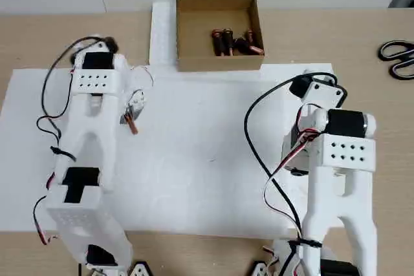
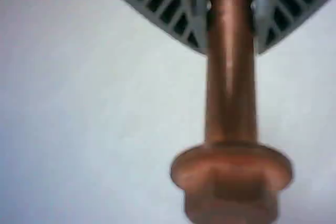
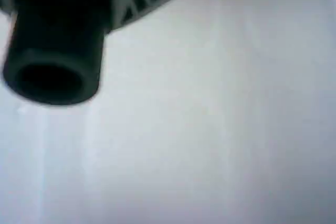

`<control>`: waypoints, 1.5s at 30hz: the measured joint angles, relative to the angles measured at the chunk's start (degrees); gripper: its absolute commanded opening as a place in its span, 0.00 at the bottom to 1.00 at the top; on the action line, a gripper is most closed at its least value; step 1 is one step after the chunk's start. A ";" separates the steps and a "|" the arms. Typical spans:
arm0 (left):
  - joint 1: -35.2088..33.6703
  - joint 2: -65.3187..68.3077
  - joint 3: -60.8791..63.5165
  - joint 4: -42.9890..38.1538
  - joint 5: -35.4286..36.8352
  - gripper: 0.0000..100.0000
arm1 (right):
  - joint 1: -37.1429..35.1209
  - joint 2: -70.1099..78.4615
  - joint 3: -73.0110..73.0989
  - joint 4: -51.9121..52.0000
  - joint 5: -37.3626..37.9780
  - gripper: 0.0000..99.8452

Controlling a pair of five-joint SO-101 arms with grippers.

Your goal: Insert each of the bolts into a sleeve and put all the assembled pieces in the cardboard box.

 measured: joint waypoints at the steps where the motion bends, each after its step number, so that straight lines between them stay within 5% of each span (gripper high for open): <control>1: 0.00 0.00 0.00 1.05 -3.78 0.01 | 0.18 0.00 0.00 0.00 0.35 0.00; 7: -0.97 0.09 0.00 4.40 -26.11 0.01 | 0.18 0.00 0.00 0.00 0.79 0.00; 13: -2.02 7.47 -0.09 4.31 -36.48 0.01 | 0.18 -1.93 0.00 0.00 0.79 0.00; 25: -1.49 15.47 -2.55 4.92 -38.59 0.02 | 0.09 -6.68 0.00 0.18 3.34 0.00; 34: -1.41 16.00 -6.59 5.71 -38.59 0.18 | 0.09 -6.68 0.00 0.18 3.34 0.00; 45: -1.85 16.09 -7.21 5.71 -38.59 0.19 | 0.09 -6.68 0.00 0.18 3.34 0.00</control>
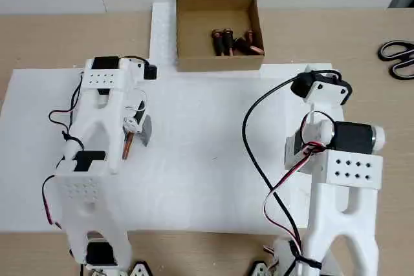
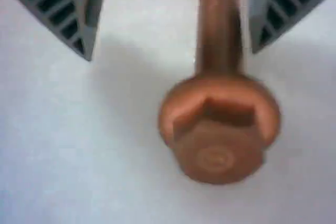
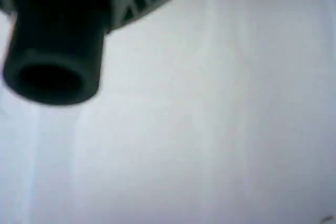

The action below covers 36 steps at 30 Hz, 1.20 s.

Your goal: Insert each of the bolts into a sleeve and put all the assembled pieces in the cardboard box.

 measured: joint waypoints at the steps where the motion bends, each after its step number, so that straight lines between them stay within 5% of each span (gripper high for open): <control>1: -0.26 0.00 0.00 0.00 0.00 0.19 | 0.00 0.00 0.00 0.00 0.00 0.00; 18: -0.53 -3.08 -0.53 0.00 -9.23 0.13 | 0.00 0.00 0.00 0.00 0.00 0.00; 36: 2.37 -4.40 -0.62 -3.69 -10.02 0.13 | 0.00 0.00 1.32 -0.09 0.00 0.00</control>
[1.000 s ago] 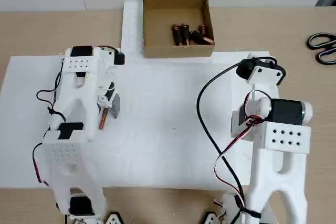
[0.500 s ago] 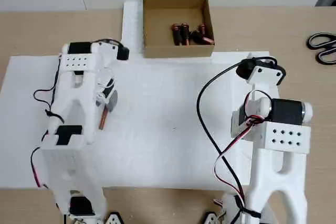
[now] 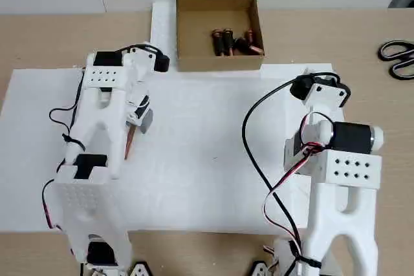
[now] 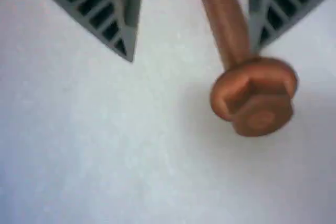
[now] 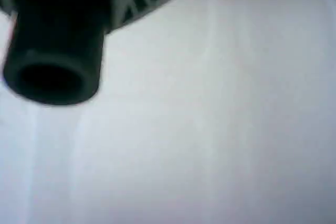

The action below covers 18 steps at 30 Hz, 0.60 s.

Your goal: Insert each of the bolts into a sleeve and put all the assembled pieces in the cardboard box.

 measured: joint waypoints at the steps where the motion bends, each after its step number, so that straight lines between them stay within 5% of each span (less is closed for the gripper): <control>1: 0.00 0.09 0.00 -0.09 0.00 0.13 | 0.00 0.00 0.00 0.00 0.00 0.00; 18: -2.73 0.18 -1.41 -0.88 0.09 0.13 | 0.00 0.00 0.00 0.00 0.00 0.00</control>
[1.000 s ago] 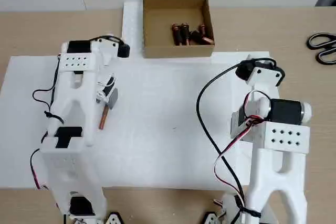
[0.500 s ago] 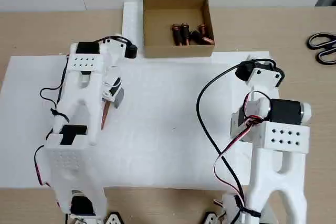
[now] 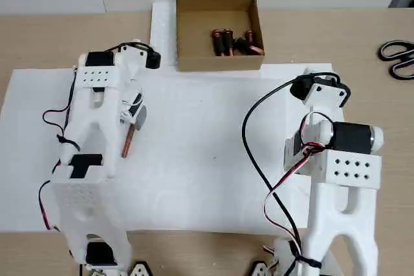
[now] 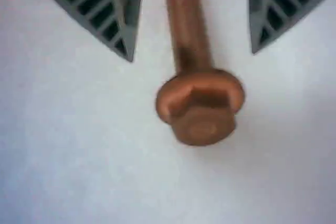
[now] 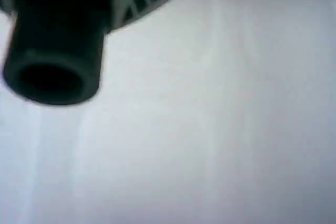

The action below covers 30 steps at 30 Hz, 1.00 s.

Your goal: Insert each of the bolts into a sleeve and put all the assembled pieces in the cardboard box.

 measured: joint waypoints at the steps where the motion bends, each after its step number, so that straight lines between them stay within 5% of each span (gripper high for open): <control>1: -0.09 0.00 -1.05 0.79 0.00 0.13 | 0.00 0.00 0.00 0.00 0.00 0.00; 30: 0.18 8.53 -4.22 0.79 0.97 0.09 | 0.00 0.00 0.00 0.00 0.00 0.00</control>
